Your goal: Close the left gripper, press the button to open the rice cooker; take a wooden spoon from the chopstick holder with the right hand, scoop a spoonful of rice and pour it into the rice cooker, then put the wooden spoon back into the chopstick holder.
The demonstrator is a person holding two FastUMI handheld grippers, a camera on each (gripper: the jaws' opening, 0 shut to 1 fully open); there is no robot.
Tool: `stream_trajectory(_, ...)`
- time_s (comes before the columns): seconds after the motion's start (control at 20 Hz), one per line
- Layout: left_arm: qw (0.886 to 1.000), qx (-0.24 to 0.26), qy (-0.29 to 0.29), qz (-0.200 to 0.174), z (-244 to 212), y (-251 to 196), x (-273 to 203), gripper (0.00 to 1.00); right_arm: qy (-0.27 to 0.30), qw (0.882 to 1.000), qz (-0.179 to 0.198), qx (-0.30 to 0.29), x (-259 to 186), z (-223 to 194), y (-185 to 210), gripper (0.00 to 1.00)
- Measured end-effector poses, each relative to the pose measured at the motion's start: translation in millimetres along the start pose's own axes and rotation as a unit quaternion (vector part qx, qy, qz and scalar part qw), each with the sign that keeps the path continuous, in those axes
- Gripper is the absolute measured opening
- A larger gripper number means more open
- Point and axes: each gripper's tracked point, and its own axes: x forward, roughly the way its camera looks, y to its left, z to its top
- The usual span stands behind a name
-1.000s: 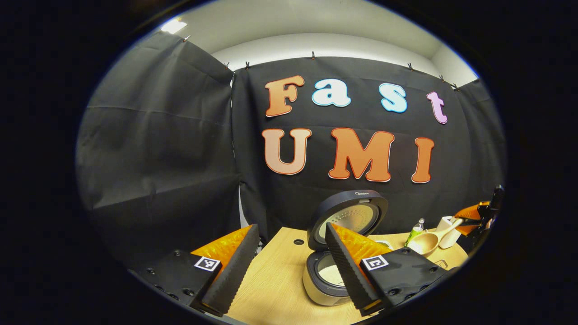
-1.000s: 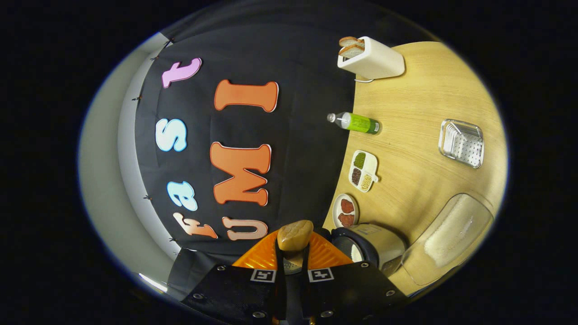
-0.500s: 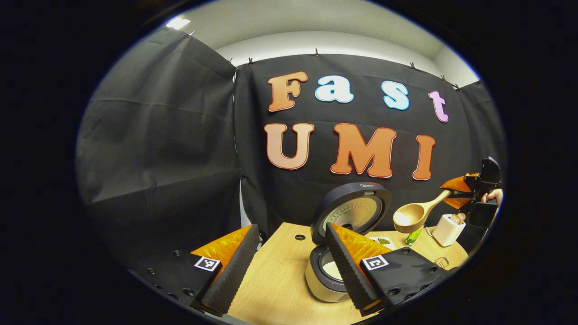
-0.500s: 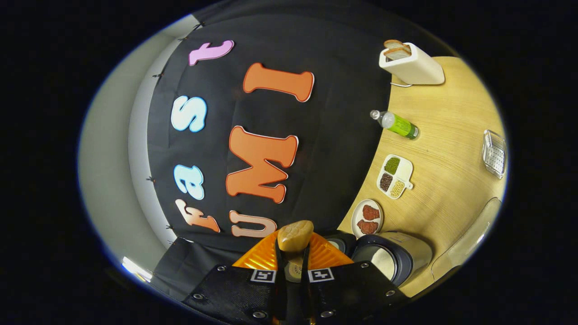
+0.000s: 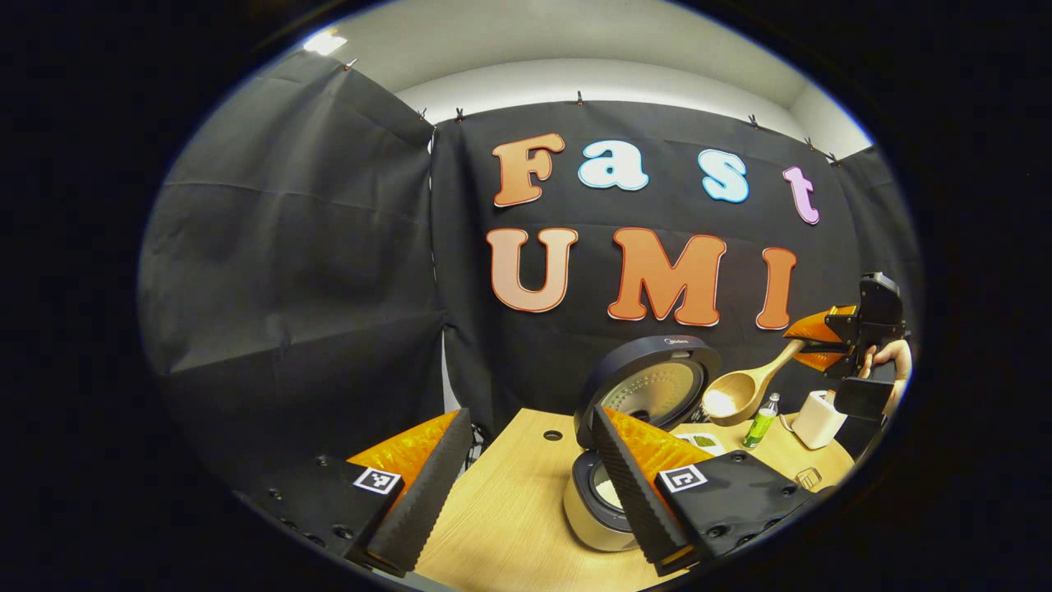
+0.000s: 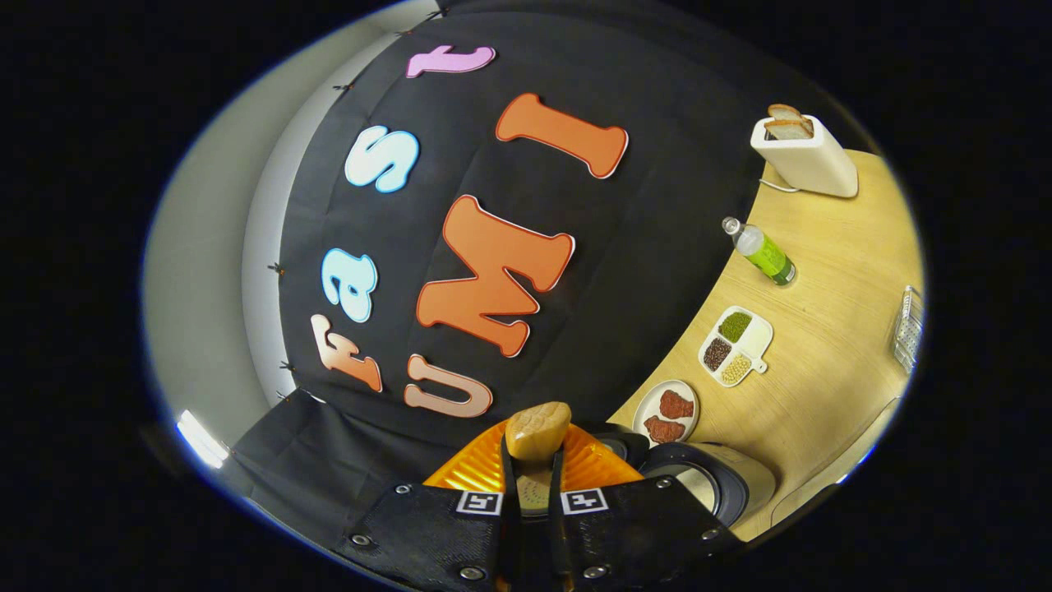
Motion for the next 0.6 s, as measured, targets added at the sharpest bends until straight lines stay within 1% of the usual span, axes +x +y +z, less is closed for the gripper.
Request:
stream_trajectory(0.3,1.000,-0.005,-0.003,0.003,1.6,4.1,0.7,0.95,0.007,0.998,0.002,-0.055,3.3,-9.9,9.4,0.11)
stream_trajectory(0.6,1.000,0.000,-0.005,0.002,1.5,2.7,-0.6,0.95,0.024,0.992,0.002,-0.122,6.6,-30.7,13.6,0.11)
